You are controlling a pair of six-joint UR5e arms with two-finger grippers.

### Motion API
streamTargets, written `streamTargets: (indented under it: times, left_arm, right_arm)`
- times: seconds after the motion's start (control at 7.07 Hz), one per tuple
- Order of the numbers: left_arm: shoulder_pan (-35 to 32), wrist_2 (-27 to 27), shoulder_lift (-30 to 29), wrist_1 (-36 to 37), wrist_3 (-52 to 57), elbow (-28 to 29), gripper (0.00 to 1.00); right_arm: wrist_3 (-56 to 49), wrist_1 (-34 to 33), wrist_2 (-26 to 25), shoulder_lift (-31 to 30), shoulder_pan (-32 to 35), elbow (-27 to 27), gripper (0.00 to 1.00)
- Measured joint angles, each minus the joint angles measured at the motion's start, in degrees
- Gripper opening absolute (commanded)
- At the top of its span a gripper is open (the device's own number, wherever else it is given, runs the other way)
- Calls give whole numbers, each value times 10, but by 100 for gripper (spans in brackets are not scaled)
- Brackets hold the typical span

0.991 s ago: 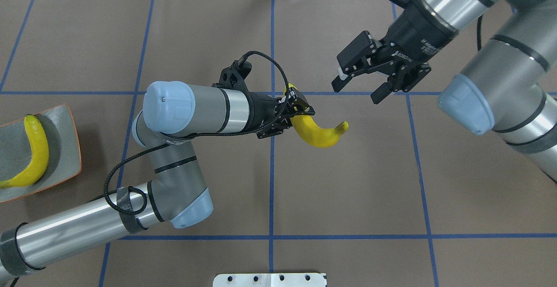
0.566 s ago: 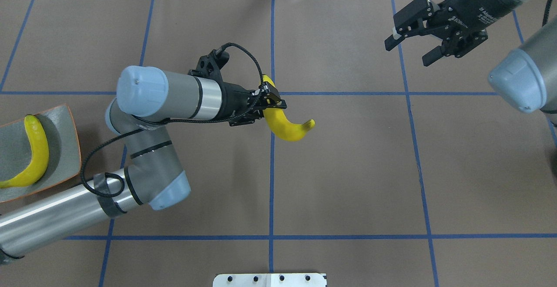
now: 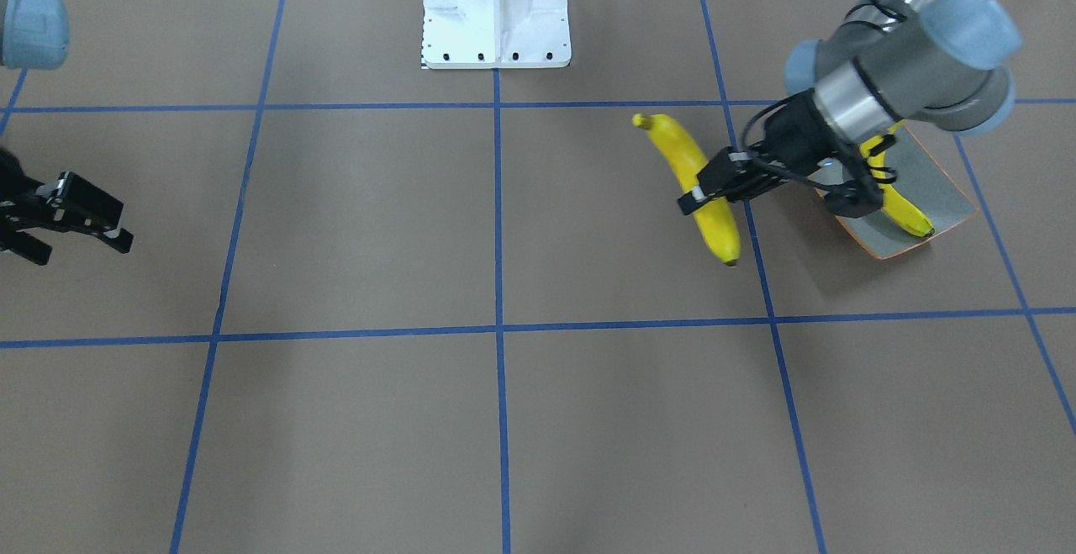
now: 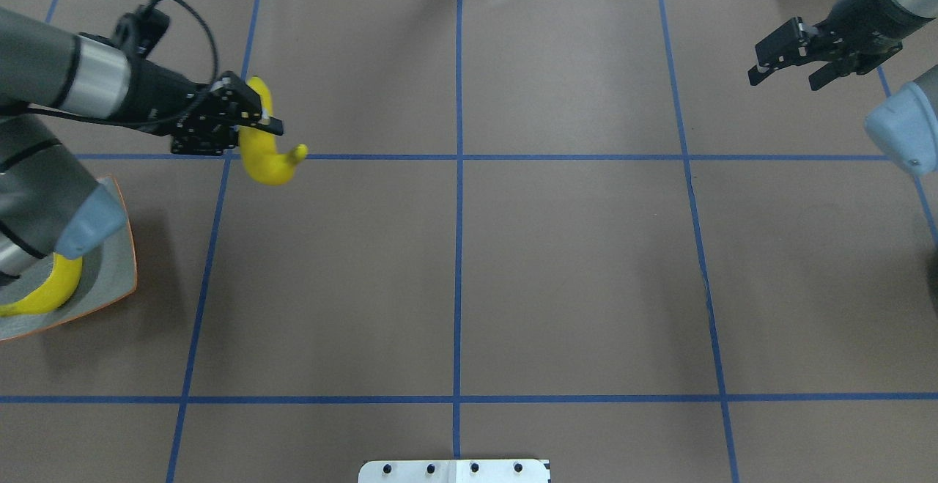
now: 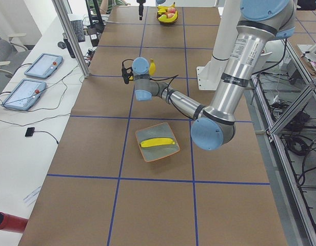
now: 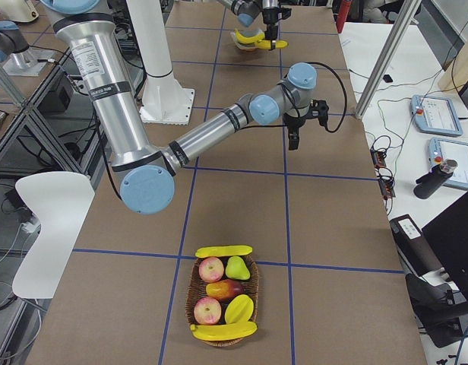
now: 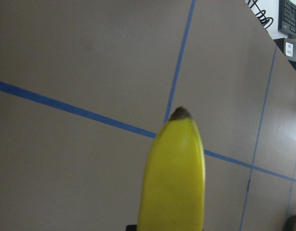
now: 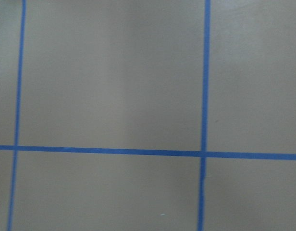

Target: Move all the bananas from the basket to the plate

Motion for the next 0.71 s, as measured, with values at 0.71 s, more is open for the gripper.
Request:
streamTargets:
  times: [0.71]
  left_arm:
    - [-65,-28,162,-9,151,-8,0]
  right_arm:
    - [-235,-8,-41,-58,74,-103,100]
